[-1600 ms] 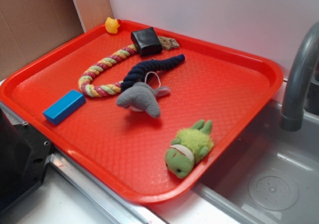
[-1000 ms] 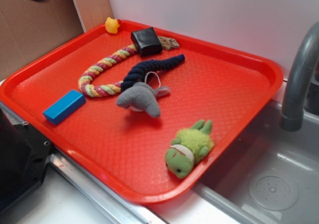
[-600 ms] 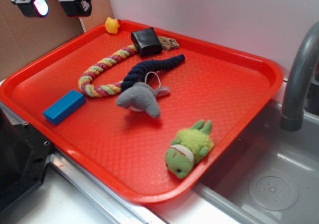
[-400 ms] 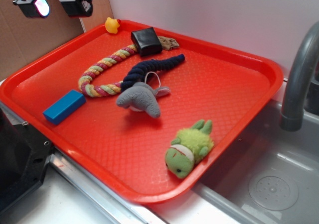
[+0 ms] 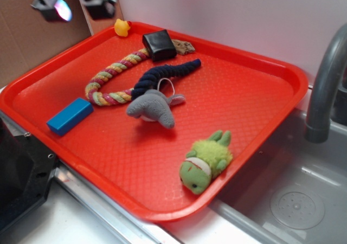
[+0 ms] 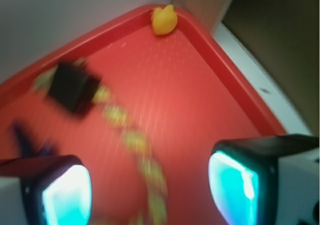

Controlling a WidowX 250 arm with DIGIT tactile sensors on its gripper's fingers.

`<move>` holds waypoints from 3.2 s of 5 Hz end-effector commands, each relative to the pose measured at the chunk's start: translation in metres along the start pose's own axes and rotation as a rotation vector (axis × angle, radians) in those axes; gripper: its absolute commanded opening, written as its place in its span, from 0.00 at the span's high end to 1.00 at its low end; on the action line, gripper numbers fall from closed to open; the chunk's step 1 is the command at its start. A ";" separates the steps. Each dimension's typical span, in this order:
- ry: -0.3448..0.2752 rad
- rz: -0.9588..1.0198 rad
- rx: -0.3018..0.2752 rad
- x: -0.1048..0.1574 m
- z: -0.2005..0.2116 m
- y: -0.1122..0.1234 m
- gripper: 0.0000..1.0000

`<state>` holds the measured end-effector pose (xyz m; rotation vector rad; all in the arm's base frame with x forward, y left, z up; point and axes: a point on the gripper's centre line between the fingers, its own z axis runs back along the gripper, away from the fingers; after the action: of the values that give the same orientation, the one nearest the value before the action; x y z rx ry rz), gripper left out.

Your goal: Grab the yellow duck.

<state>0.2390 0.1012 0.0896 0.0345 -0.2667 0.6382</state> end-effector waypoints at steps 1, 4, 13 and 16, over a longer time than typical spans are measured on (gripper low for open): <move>-0.154 -0.177 0.005 0.066 -0.029 -0.017 0.00; -0.313 -0.007 0.075 0.096 -0.051 -0.006 0.00; -0.312 -0.057 0.138 0.107 -0.042 0.031 1.00; -0.198 -0.080 0.079 0.030 0.052 -0.015 1.00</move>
<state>0.2465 0.0960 0.1219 0.1835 -0.3555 0.5729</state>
